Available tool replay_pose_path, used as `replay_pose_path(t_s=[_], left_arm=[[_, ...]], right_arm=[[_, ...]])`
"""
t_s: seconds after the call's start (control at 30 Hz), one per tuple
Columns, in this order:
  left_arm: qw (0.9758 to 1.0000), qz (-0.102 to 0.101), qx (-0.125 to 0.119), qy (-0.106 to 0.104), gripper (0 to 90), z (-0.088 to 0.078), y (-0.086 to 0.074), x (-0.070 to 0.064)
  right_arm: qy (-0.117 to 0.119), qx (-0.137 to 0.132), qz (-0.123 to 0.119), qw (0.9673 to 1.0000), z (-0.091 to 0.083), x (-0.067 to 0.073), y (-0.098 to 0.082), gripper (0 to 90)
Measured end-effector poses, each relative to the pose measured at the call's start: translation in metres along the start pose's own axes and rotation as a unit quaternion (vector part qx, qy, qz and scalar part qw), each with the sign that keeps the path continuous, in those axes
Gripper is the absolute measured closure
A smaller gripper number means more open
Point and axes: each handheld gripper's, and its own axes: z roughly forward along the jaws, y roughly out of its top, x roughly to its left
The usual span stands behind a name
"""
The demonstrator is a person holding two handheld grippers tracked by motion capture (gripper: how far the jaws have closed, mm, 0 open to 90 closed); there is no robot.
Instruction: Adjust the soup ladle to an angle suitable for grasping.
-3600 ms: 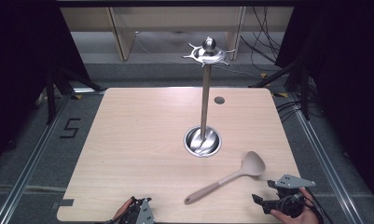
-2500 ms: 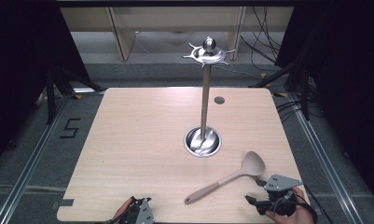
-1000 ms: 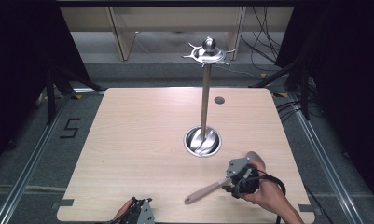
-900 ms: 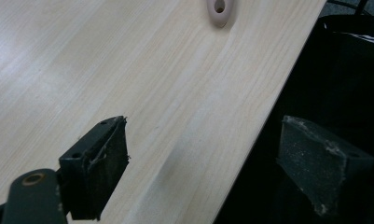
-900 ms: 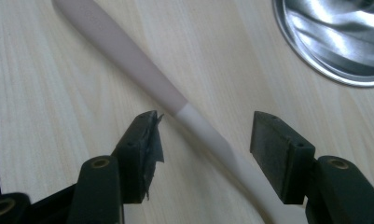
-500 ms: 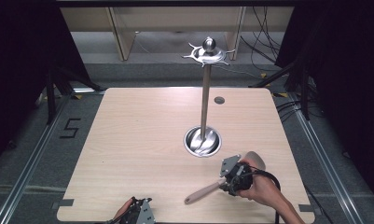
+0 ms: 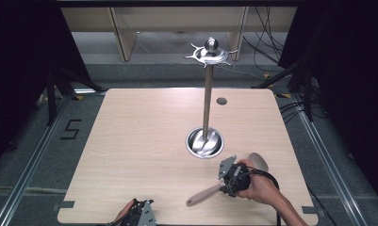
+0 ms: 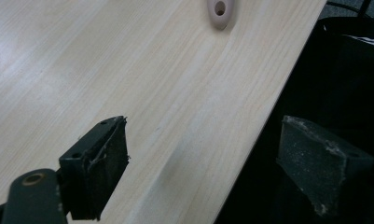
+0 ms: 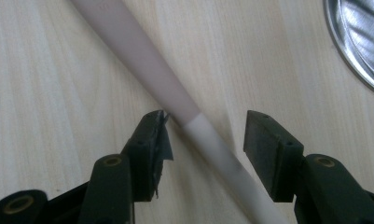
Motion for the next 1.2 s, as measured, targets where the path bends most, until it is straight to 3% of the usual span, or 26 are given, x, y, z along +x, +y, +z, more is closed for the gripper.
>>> replay_pose_path(t_s=[0.07,0.1,0.13,0.2,0.43,0.47,0.57,0.63,0.67,0.73,0.8,0.87,1.03,1.07,1.13,1.2], left_arm=[[1.0000,-0.001,-0.001,-0.002,15.2,0.000,0.000,-0.001],[1.0000,-0.001,0.000,-0.003,15.3,0.000,0.000,-0.001],[1.0000,-0.001,-0.001,-0.010,15.3,0.001,0.000,-0.001],[1.0000,-0.002,-0.001,-0.002,15.3,0.000,0.000,-0.001],[1.0000,-0.002,-0.002,-0.008,15.2,0.001,0.000,-0.001],[1.0000,0.000,0.003,-0.001,15.3,0.000,0.001,-0.001],[1.0000,0.000,0.003,-0.001,15.2,0.000,0.001,-0.001],[1.0000,0.000,0.002,-0.001,15.2,0.000,0.001,-0.001],[1.0000,0.000,0.002,-0.001,15.3,0.000,0.001,-0.001],[1.0000,0.000,0.002,-0.001,15.2,0.000,0.001,-0.001],[1.0000,0.000,0.003,-0.001,15.3,0.000,0.001,-0.001],[1.0000,0.000,0.003,-0.001,15.2,-0.001,0.001,-0.001],[1.0000,0.000,-0.002,-0.001,15.3,0.000,0.000,-0.001],[1.0000,-0.001,-0.003,-0.002,15.2,0.000,0.001,-0.002],[0.9999,-0.005,-0.008,-0.007,15.2,0.000,0.001,-0.002],[1.0000,0.000,0.001,-0.007,15.2,0.000,0.001,-0.001]], right_arm=[[0.001,0.004,0.014,0.9999,0.000,0.002,0.000,49.4],[-0.008,0.007,0.002,0.9999,0.002,0.000,0.000,49.8],[0.001,0.008,-0.004,1.0000,0.002,0.000,0.000,50.4],[0.000,0.013,0.002,0.9999,0.003,-0.001,-0.001,51.3],[0.006,0.017,-0.002,0.9998,0.006,0.000,0.000,53.9],[0.007,0.025,0.007,0.9996,0.006,0.000,0.000,55.4],[0.004,0.037,0.001,0.9993,0.006,0.001,0.002,57.2],[0.012,0.042,-0.030,0.9986,0.006,-0.003,0.004,59.3],[0.011,0.051,-0.016,0.9985,0.005,-0.001,0.005,59.8],[0.004,0.061,-0.035,0.9975,0.006,-0.001,0.007,61.8],[0.002,0.061,-0.036,0.9975,0.006,0.001,0.008,62.3],[0.007,0.069,-0.064,0.9955,0.006,0.002,0.011,64.1],[-0.001,0.078,-0.063,0.9949,0.005,0.005,0.012,65.5],[-0.002,0.071,-0.107,0.9917,0.007,0.001,0.015,65.9],[-0.005,0.078,-0.129,0.9885,0.007,0.000,0.018,67.3],[-0.002,0.078,-0.131,0.9883,0.007,0.001,0.019,69.0]])
